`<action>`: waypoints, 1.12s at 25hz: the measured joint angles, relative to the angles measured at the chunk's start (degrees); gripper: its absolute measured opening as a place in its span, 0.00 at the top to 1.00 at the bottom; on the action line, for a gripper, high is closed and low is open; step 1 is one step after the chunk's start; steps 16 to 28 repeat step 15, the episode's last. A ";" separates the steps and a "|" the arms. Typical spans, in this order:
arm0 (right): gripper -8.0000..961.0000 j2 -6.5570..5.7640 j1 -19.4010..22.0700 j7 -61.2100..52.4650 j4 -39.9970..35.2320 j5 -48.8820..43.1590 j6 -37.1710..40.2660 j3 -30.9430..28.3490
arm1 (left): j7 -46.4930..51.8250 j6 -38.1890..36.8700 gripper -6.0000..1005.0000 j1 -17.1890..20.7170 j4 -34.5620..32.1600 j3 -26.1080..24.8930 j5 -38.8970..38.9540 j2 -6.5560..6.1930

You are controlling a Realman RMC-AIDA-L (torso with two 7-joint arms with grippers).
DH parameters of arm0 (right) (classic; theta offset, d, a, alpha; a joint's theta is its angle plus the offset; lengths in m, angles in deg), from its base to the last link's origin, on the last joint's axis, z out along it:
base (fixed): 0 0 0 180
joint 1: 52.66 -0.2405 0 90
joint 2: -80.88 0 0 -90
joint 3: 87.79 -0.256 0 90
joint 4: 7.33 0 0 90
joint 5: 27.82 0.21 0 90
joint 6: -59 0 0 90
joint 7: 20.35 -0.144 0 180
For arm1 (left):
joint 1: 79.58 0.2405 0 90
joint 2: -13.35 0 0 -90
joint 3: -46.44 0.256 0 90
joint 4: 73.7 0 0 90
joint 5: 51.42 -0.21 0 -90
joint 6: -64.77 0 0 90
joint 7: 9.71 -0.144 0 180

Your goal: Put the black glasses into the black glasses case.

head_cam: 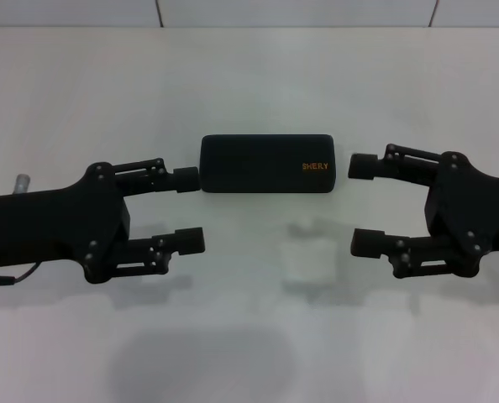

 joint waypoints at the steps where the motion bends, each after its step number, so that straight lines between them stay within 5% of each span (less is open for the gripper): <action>1: 0.14 0.08 -0.06 0.01 0.02 -0.15 0.12 -0.32 | -0.34 0.00 0.29 -0.05 0.48 -0.06 0.00 0.00; 28: 0.08 0.79 -0.30 0.05 0.43 -1.66 -0.29 -0.79 | -1.97 -0.01 0.29 -0.13 1.71 0.16 0.08 0.11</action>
